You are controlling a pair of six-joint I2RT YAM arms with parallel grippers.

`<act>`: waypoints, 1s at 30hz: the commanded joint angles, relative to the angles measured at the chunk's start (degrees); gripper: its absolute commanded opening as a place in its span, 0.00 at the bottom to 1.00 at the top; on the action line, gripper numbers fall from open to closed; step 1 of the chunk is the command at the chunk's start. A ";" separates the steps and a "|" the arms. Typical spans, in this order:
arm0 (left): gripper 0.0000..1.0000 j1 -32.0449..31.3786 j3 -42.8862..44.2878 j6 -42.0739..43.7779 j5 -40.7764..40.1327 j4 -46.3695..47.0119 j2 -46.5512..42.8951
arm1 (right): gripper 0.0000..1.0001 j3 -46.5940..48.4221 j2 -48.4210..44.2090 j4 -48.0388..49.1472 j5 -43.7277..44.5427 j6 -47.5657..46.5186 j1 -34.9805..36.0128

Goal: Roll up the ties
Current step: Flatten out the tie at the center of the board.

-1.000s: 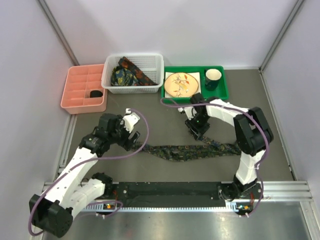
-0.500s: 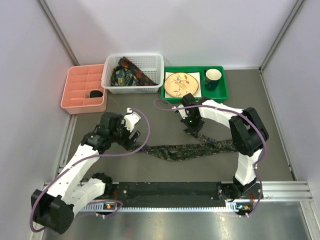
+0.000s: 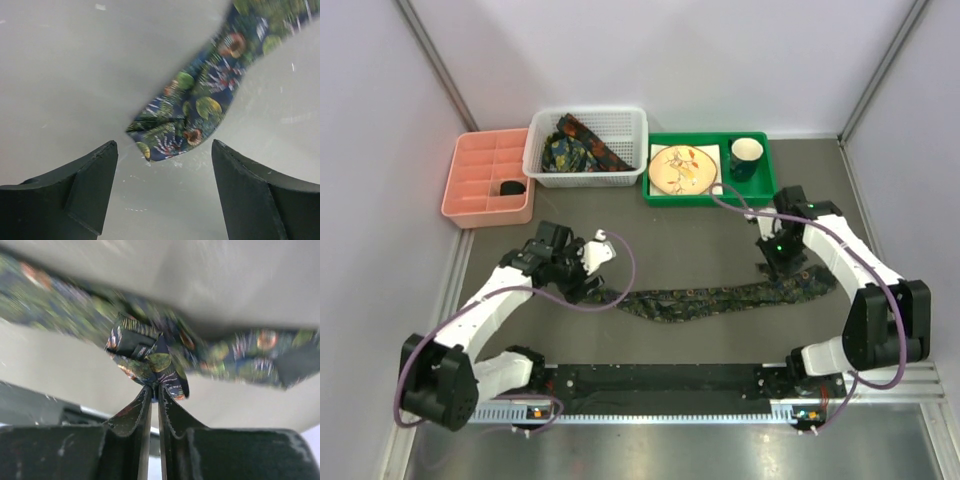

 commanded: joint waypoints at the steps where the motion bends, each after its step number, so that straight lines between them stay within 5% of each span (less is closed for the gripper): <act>1: 0.79 0.35 3.68 15.67 5.72 -5.95 3.57 | 0.07 -1.34 -1.82 -7.17 1.81 -8.81 -8.12; 2: 0.79 0.35 4.20 16.75 7.20 -6.39 4.36 | 0.01 -1.78 -2.17 -7.61 2.42 -10.04 -9.18; 5: 0.78 0.17 5.78 18.60 13.08 -6.22 6.03 | 0.04 -2.92 -2.27 -9.54 3.92 -14.18 -13.49; 8: 0.78 -1.14 6.23 16.68 16.18 -4.21 7.26 | 0.35 -0.91 -1.65 -11.48 1.03 -14.89 -17.35; 10: 0.78 -3.95 5.35 15.89 14.44 -0.88 7.97 | 0.43 1.20 -0.95 -12.01 -0.46 -13.57 -18.50; 21: 0.69 -11.78 2.98 17.03 3.53 7.49 16.84 | 0.43 5.59 6.78 -6.30 -0.73 -11.20 -21.58; 27: 0.16 -12.22 5.52 18.08 3.44 3.99 16.15 | 0.25 8.06 16.08 -3.31 -1.18 -9.44 -22.63; 30: 0.00 -12.22 7.98 17.03 5.63 0.03 12.47 | 0.21 6.93 18.99 -1.82 0.05 -8.74 -22.55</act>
